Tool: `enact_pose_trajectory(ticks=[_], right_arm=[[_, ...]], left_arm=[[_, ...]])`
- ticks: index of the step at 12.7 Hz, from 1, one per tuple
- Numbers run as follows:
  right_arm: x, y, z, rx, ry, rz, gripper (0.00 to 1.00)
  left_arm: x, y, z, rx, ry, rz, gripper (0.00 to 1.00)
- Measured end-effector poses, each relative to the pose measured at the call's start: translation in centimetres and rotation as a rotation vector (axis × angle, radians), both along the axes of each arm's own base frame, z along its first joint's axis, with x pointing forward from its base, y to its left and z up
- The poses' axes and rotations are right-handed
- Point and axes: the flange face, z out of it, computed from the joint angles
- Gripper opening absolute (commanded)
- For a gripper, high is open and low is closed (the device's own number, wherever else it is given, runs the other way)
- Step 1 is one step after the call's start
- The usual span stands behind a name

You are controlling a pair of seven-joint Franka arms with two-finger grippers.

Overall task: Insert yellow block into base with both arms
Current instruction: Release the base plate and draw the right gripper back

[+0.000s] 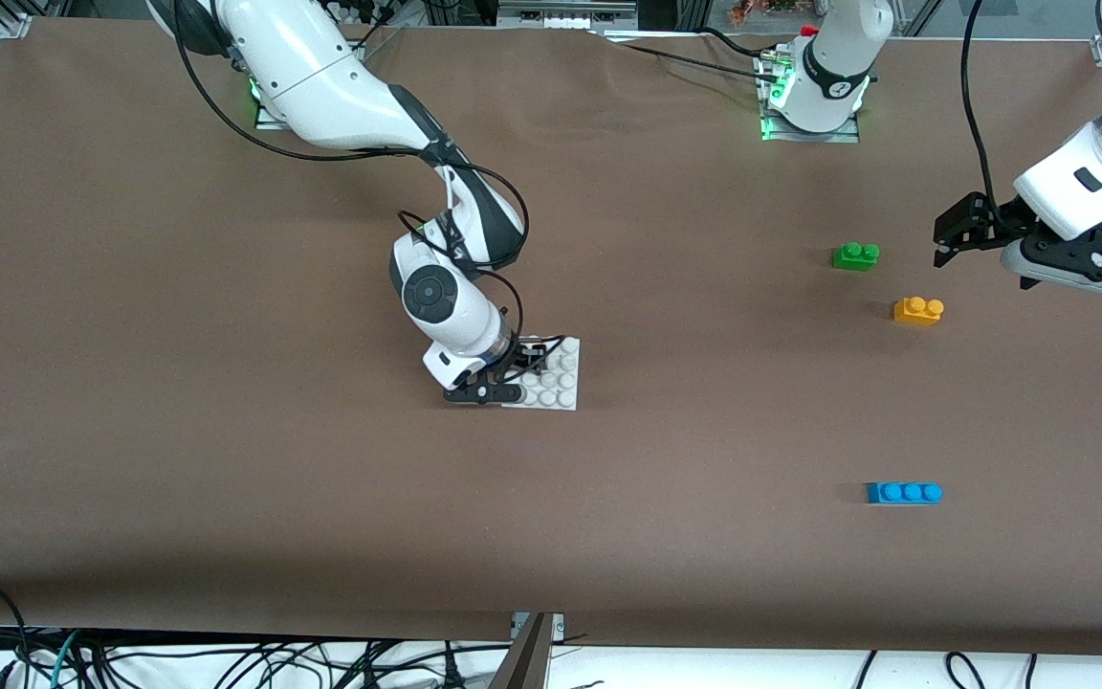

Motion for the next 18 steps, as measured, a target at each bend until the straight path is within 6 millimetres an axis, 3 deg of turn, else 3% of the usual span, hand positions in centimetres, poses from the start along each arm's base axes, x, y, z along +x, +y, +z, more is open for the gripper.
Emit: enact_pose_trajectory(ticks=[12, 16, 18], right_arm=[[-1.9, 5.6, -0.1, 0.031, -0.006, -0.016, 0.32], [-2.0, 6.1, -0.1, 0.035, -0.010, -0.011, 0.34], [-2.1, 6.3, -0.1, 0.036, -0.011, -0.009, 0.79]], left_arm=[[0.0, 0.0, 0.0, 0.000, 0.000, 0.000, 1.00], [0.0, 0.0, 0.0, 0.000, 0.000, 0.000, 1.00], [0.0, 0.0, 0.0, 0.000, 0.001, 0.000, 1.00]])
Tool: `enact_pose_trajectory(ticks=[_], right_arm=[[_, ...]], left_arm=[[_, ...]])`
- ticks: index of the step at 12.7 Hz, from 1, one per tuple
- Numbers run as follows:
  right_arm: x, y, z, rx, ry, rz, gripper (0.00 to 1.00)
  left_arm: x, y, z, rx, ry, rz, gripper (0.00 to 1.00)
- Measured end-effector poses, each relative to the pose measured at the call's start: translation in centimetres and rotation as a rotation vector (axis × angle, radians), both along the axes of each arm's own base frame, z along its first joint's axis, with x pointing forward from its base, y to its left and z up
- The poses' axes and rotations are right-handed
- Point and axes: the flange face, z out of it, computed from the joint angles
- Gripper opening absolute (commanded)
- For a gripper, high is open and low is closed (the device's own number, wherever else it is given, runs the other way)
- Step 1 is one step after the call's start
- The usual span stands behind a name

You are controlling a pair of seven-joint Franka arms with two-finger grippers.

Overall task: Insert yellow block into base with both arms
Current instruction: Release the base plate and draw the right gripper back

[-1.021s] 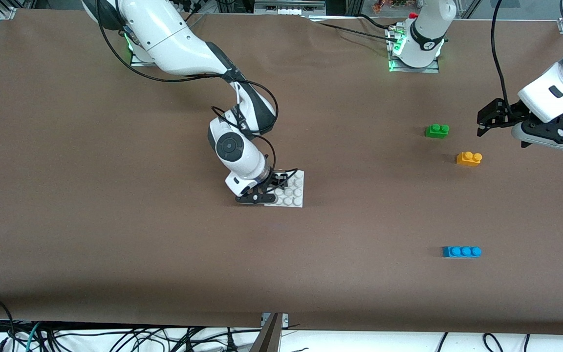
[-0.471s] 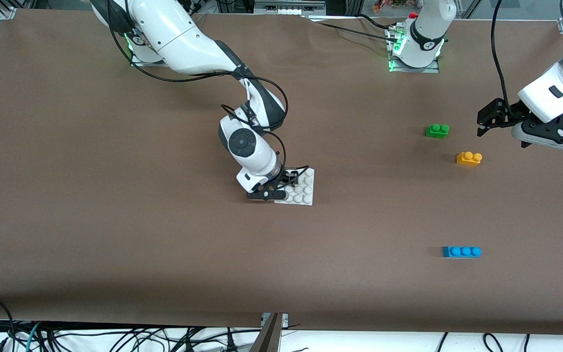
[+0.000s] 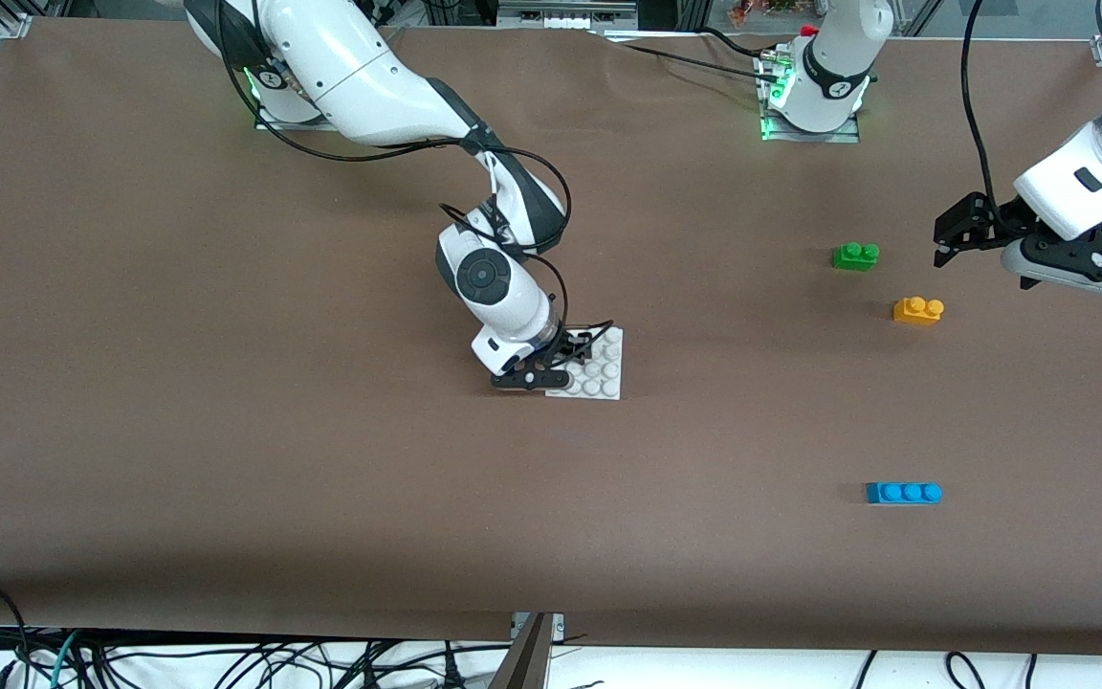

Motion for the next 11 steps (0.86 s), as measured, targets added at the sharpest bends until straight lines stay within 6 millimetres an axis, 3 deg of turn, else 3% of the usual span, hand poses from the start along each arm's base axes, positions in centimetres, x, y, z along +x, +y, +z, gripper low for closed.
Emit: enact_pose_trajectory(ticks=[1, 2, 8, 11], right_arm=[[0.0, 0.0, 0.0, 0.000, 0.000, 0.000, 0.92], [-0.1, 0.1, -0.2, -0.001, 0.002, 0.001, 0.97], [0.6, -0.1, 0.4, 0.000, -0.011, -0.004, 0.99], [1.9, -1.4, 1.5, -0.026, -0.002, 0.023, 0.99]], left_arm=[[0.0, 0.0, 0.0, 0.000, 0.002, 0.000, 1.00], [0.0, 0.0, 0.0, 0.000, 0.002, 0.000, 1.00], [0.0, 0.0, 0.0, 0.000, 0.003, 0.000, 1.00], [0.0, 0.0, 0.0, 0.000, 0.003, 0.000, 1.00]])
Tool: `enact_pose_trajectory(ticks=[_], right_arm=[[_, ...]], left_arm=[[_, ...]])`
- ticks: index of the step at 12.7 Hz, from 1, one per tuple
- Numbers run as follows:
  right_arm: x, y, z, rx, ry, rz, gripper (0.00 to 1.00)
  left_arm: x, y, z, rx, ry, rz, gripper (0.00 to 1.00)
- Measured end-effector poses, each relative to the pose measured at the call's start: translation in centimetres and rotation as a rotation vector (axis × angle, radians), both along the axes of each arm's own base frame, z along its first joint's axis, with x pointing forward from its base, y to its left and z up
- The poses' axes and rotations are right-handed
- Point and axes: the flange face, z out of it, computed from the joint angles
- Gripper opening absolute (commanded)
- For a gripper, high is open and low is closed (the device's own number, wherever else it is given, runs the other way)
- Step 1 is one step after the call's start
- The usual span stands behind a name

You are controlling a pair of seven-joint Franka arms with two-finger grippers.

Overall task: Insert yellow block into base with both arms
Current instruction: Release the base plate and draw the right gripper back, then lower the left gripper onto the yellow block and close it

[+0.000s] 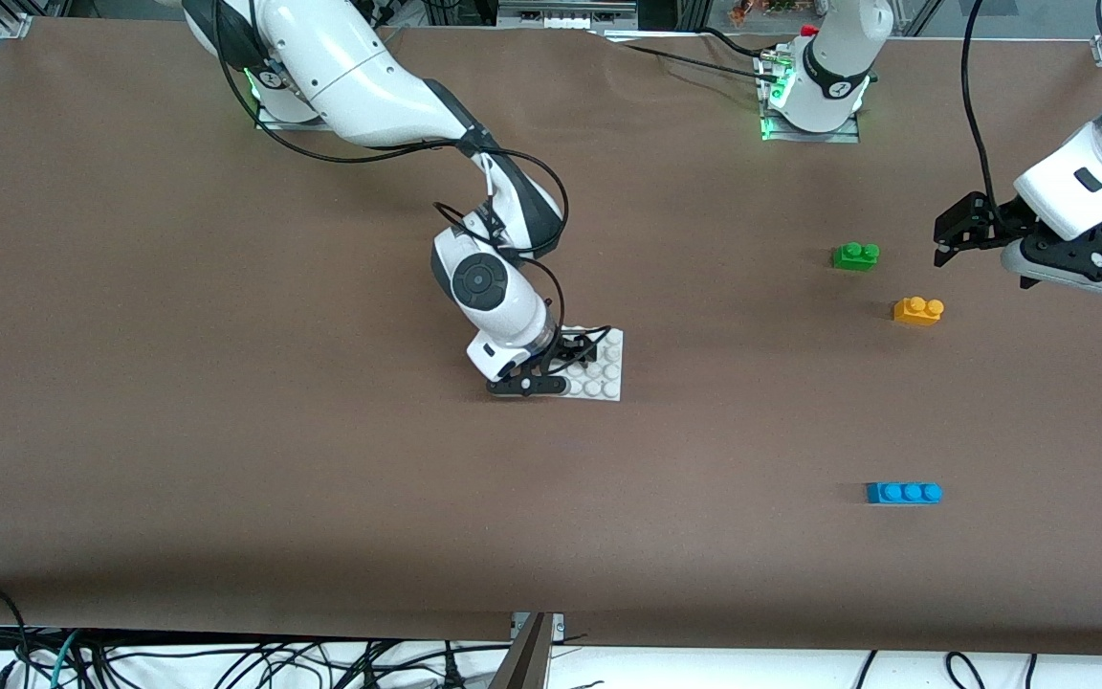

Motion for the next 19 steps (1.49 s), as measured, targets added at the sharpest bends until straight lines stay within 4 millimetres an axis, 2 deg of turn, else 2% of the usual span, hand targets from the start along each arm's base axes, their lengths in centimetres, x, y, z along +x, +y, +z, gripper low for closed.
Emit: enact_pose_trajectory(ticks=[1, 3, 6, 8, 11, 14, 16, 19], right_arm=[[0.8, -1.1, 0.8, -0.014, 0.012, 0.023, 1.00], [2.8, -4.7, 3.2, -0.055, 0.048, 0.094, 1.00], [5.9, -12.8, 6.9, -0.141, 0.083, 0.179, 1.00], [7.1, -18.9, 7.7, -0.193, 0.079, 0.218, 1.00], [8.4, -29.9, 8.9, -0.265, 0.090, 0.224, 1.00], [9.5, -38.0, 11.5, -0.297, 0.096, 0.173, 1.00], [9.7, -41.2, 13.3, -0.285, 0.092, 0.155, 1.00], [9.0, -43.3, 16.9, -0.245, 0.103, 0.145, 1.00]], left_arm=[[0.0, 0.0, 0.0, 0.000, 0.000, 0.000, 1.00], [0.0, 0.1, -0.1, 0.000, 0.004, 0.001, 1.00], [0.2, 0.3, -1.1, 0.002, 0.030, 0.004, 1.00], [0.9, 2.0, -3.1, 0.015, 0.068, 0.026, 1.00], [2.3, 6.9, -7.8, 0.010, 0.150, 0.071, 1.00], [3.0, 10.1, -12.8, 0.063, 0.180, 0.059, 1.00], [2.0, 12.0, -17.1, 0.066, 0.187, 0.064, 1.00], [-1.1, 14.7, -24.3, 0.047, 0.192, 0.050, 1.00]])
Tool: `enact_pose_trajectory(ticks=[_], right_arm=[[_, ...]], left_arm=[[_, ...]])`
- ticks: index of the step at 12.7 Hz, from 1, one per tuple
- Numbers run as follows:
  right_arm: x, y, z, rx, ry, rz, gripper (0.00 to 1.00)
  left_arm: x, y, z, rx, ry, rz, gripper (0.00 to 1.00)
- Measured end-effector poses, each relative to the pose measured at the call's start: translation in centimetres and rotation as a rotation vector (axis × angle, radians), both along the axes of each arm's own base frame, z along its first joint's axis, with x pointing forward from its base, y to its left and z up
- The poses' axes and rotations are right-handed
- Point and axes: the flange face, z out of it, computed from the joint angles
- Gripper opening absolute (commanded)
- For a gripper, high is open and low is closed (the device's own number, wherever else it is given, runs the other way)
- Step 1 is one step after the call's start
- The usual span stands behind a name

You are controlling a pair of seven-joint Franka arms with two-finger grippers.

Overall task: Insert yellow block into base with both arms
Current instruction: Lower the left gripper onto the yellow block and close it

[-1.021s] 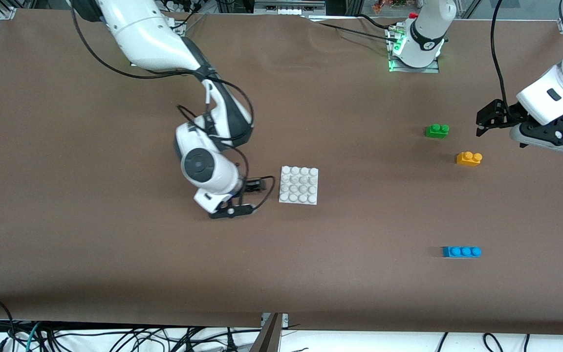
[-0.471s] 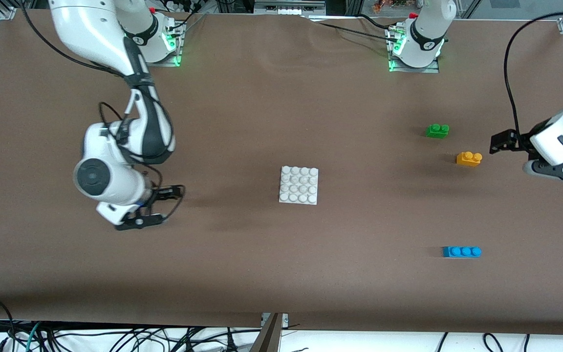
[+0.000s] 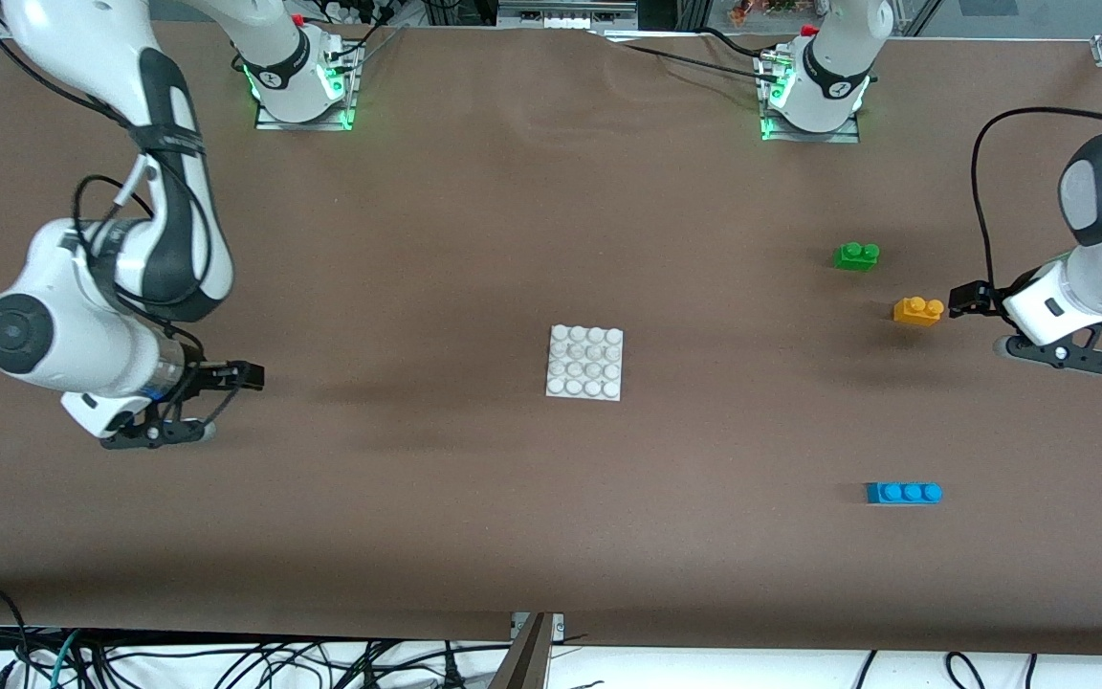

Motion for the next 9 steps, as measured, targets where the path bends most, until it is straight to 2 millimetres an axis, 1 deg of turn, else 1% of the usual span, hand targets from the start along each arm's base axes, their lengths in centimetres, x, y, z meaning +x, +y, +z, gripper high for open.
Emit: enact_pose_trajectory(ticks=[1, 2, 4, 5, 6, 8, 9], right_arm=[[-0.5, -0.1, 1.9, -0.011, 0.002, -0.013, 1.00], [-1.3, 0.0, 4.1, -0.007, 0.004, -0.053, 1.00], [-3.3, 0.3, 9.2, 0.005, -0.004, -0.124, 1.00], [-4.6, 0.2, 11.8, 0.006, -0.006, -0.138, 1.00], [-5.9, -0.3, 14.4, 0.004, -0.011, -0.151, 1.00], [-8.6, -2.8, 19.5, 0.002, -0.037, -0.190, 1.00], [-9.9, -4.0, 21.5, 0.003, -0.043, -0.209, 1.00]], left_arm=[[-1.1, 0.2, -2.0, -0.006, -0.002, -0.009, 1.00], [-2.1, 0.4, -3.8, -0.010, -0.016, -0.016, 1.00], [-4.0, 0.6, -6.9, -0.020, -0.048, -0.046, 1.00], [-4.9, 0.6, -8.1, -0.025, -0.050, -0.053, 1.00], [-5.5, 0.5, -8.9, -0.028, -0.054, -0.059, 1.00], [-6.4, 0.3, -10.4, -0.033, -0.062, -0.070, 1.00], [-6.7, 0.2, -11.0, -0.037, -0.059, -0.077, 1.00]])
